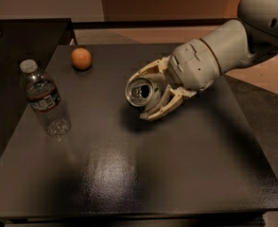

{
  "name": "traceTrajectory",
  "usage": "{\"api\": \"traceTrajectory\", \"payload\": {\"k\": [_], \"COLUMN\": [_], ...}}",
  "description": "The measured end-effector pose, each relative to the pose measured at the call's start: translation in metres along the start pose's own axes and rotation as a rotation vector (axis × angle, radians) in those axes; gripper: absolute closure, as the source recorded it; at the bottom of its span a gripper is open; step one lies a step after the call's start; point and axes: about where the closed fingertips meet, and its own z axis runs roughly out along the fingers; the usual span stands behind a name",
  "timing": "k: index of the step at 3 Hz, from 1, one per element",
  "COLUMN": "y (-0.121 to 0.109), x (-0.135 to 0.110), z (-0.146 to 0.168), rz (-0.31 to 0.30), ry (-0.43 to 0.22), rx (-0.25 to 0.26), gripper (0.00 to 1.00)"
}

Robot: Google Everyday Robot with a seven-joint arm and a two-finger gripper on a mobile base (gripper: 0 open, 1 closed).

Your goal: Place 7up can upright

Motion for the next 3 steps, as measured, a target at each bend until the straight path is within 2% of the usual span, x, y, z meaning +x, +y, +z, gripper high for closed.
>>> {"api": "traceTrajectory", "payload": {"k": [1, 2, 3], "y": [-0.0031, -0.0039, -0.0024], "x": [-0.0057, -0.0123, -0.0116], "z": [-0.008, -0.0157, -0.0176], "rz": [0.125, 0.236, 0.333], "ry": [0.007, 0.02, 0.005], "rx": [0.057, 0.136, 0.218], "gripper": [1.0, 1.0, 1.0]}}
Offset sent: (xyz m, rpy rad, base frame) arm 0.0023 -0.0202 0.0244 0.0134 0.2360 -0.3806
